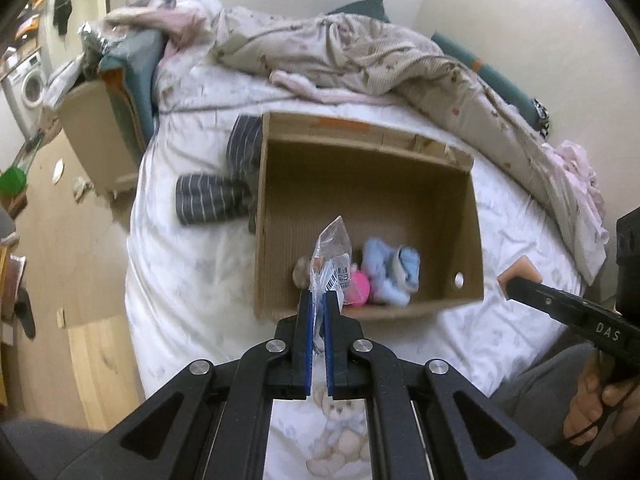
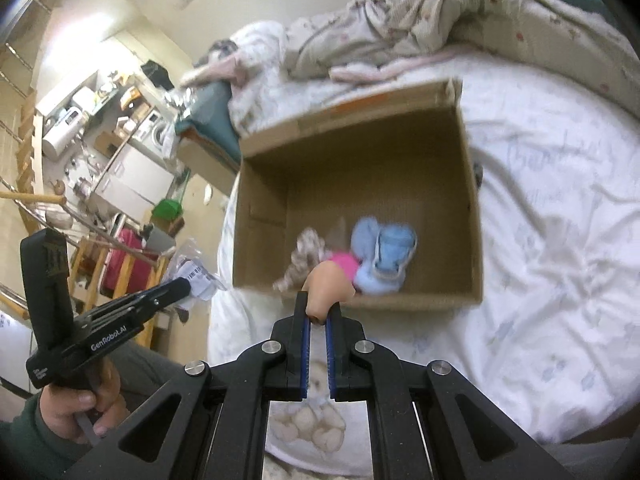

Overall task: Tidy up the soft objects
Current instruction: 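Carry the plastic bag and orange foam cylinder over the box with both grippers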

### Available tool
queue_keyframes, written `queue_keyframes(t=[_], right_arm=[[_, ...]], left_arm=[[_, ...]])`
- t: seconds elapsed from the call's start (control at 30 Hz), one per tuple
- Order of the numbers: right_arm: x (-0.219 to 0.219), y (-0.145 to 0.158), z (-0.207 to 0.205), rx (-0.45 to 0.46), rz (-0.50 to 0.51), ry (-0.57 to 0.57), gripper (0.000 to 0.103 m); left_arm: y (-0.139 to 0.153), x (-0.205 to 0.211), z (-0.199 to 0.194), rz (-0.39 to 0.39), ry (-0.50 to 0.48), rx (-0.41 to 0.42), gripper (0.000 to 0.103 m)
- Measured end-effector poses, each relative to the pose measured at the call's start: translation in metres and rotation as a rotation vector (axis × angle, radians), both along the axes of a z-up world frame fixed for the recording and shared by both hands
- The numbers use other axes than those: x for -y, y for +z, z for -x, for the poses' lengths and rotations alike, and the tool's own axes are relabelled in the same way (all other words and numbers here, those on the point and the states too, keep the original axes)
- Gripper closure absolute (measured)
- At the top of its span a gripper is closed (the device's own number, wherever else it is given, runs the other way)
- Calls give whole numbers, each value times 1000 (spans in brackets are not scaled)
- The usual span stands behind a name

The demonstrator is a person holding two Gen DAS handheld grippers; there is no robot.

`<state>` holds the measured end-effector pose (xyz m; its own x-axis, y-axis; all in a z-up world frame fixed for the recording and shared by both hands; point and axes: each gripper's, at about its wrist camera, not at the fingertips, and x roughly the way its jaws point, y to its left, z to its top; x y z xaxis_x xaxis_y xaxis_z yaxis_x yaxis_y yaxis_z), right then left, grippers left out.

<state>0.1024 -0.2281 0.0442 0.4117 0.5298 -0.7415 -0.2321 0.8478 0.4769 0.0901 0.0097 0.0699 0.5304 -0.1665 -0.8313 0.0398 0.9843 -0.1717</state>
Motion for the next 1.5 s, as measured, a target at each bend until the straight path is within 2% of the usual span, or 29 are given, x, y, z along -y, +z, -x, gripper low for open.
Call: queue_keyframes(t=[0.17, 0.3, 0.43, 0.67, 0.8, 1.0, 1.27, 1.5], right_arm=[[3, 17, -16, 51, 5, -5, 95], [4, 14, -31, 58, 8, -14, 95], [6, -3, -44, 29, -20, -41, 95], [4, -38, -55, -36, 26, -62, 95], [-4, -54, -58, -68, 94, -47, 95], [-4, -78, -67, -150, 184, -59, 95], [-10, -94, -68, -211, 214, -36, 95], [-12, -96, -68, -218, 223, -37, 95]], left_arm=[[6, 1, -24, -2, -12, 13, 98], [-3, 5, -38, -2, -25, 7, 98], [-22, 5, -50, 6, -22, -28, 98], [-55, 8, -65, -33, -19, -48, 98], [-69, 5, -68, -65, -4, -57, 98], [-82, 0, -69, -90, 6, -83, 98], [-89, 5, -73, -85, 5, -115, 98], [-88, 11, -71, -106, -6, -107, 98]])
